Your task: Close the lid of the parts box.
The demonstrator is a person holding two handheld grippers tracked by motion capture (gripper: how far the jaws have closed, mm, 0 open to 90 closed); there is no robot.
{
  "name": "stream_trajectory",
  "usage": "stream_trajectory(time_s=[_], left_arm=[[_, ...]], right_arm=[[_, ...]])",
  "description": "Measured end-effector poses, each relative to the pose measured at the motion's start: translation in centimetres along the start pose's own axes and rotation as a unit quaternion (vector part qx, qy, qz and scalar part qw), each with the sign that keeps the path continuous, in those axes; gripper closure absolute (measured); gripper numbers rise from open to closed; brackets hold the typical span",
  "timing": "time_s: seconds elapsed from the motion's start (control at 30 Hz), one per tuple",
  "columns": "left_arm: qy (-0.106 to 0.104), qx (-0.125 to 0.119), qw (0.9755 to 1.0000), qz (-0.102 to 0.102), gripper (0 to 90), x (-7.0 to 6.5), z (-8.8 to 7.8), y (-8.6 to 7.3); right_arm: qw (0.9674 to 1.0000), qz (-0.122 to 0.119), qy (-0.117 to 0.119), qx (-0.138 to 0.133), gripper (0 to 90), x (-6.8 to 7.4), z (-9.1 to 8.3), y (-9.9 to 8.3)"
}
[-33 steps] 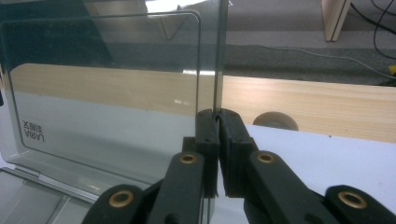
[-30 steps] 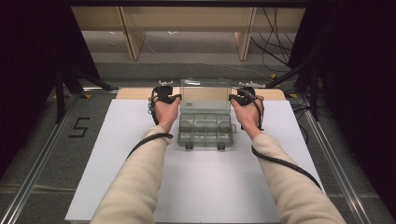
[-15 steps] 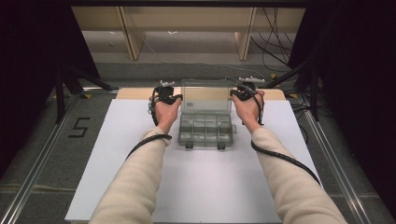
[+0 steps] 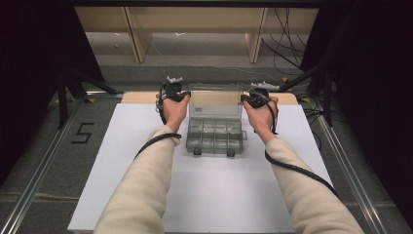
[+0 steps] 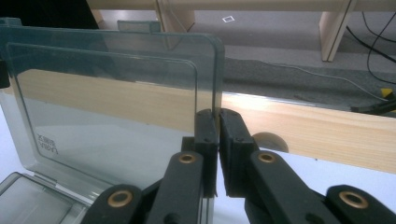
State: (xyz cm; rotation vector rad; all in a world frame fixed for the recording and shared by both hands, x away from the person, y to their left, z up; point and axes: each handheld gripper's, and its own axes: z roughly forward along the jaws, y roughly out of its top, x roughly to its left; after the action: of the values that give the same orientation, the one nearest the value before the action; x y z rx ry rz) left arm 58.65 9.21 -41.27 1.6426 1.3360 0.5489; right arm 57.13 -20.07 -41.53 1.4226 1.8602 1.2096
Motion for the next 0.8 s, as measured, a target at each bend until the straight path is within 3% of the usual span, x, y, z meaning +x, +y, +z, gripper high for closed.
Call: stream_trajectory(time_s=[0.23, 0.4, 0.47, 0.67, 0.8], left_arm=[[0.0, -0.002, 0.9999, 0.012, 87.8, 0.0, -0.5, -0.1], [-0.003, -0.006, 0.9998, 0.02, 87.8, -0.1, -0.8, -0.2], [-0.007, -0.007, 0.9997, 0.022, 87.6, -0.1, -0.9, -0.3], [-0.012, -0.003, 0.9993, 0.036, 86.2, 0.1, -0.9, -0.1], [-0.019, -0.024, 0.9991, 0.029, 82.6, 0.0, -1.0, 0.5]], right_arm=[[0.9999, -0.01, -0.001, -0.002, 85.1, 0.2, 0.0, 0.1], [0.9996, -0.015, -0.001, -0.024, 79.5, 0.2, 0.0, 1.1], [0.9993, -0.022, -0.007, -0.031, 81.6, 0.2, -0.2, 1.8], [0.9994, -0.028, -0.011, -0.017, 85.9, 0.3, -0.5, 2.2], [0.9994, -0.028, -0.006, -0.019, 86.1, 0.3, -0.8, 2.1]])
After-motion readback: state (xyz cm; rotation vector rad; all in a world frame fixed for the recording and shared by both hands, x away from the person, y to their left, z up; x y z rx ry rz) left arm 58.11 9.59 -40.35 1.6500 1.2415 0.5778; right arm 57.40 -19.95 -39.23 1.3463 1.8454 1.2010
